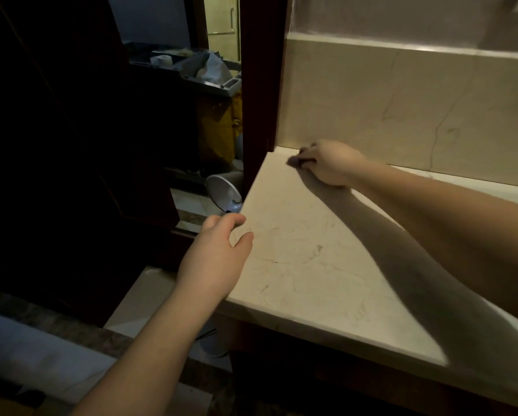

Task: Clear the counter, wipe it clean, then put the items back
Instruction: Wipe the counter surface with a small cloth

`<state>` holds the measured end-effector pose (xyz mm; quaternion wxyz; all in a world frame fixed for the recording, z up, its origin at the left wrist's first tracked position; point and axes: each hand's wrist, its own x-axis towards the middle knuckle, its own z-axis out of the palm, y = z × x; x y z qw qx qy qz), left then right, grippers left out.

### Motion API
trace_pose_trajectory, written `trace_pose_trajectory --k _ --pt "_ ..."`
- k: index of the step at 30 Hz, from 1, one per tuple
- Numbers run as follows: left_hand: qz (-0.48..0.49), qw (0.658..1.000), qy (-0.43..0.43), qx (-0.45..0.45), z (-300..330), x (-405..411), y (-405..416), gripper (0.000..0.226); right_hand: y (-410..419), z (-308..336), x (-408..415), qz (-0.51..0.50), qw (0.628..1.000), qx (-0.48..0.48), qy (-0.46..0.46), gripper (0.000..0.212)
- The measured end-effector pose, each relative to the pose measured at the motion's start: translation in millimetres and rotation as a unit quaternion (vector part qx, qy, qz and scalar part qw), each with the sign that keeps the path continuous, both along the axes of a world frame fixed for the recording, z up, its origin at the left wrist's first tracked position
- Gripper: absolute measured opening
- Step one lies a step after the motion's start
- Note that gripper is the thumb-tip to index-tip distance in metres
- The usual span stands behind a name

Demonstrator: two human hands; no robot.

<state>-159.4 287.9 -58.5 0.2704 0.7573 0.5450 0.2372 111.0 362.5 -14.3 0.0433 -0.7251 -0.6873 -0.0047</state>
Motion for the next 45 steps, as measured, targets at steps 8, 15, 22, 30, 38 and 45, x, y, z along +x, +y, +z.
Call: trace_pose_trajectory --k 8,15,22,30,38,45 --pt "0.0 1.0 0.0 -0.003 2 -1 -3 0.038 41 -11 2 -0.077 0.997 -0.001 -0.031 0.033" --pt "-0.001 1.0 0.003 0.003 -1 0 0 0.039 -7 -5 42 -0.155 0.982 0.015 -0.107 0.034" --pt "0.005 1.0 0.002 0.013 0 0 -2 0.038 32 -8 5 -0.055 0.998 0.019 -0.008 0.032" --pt "0.008 1.0 -0.003 0.024 -2 0 -1 0.037 -63 -4 20 0.051 0.998 0.004 -0.025 0.03" --pt "0.013 1.0 -0.005 0.024 0 0 -2 0.035 -7 -4 34 -0.028 0.999 0.044 -0.015 0.03" --pt "0.012 1.0 -0.008 0.026 1 0 -3 0.036 -77 -10 11 0.1 0.993 0.056 0.004 0.029"
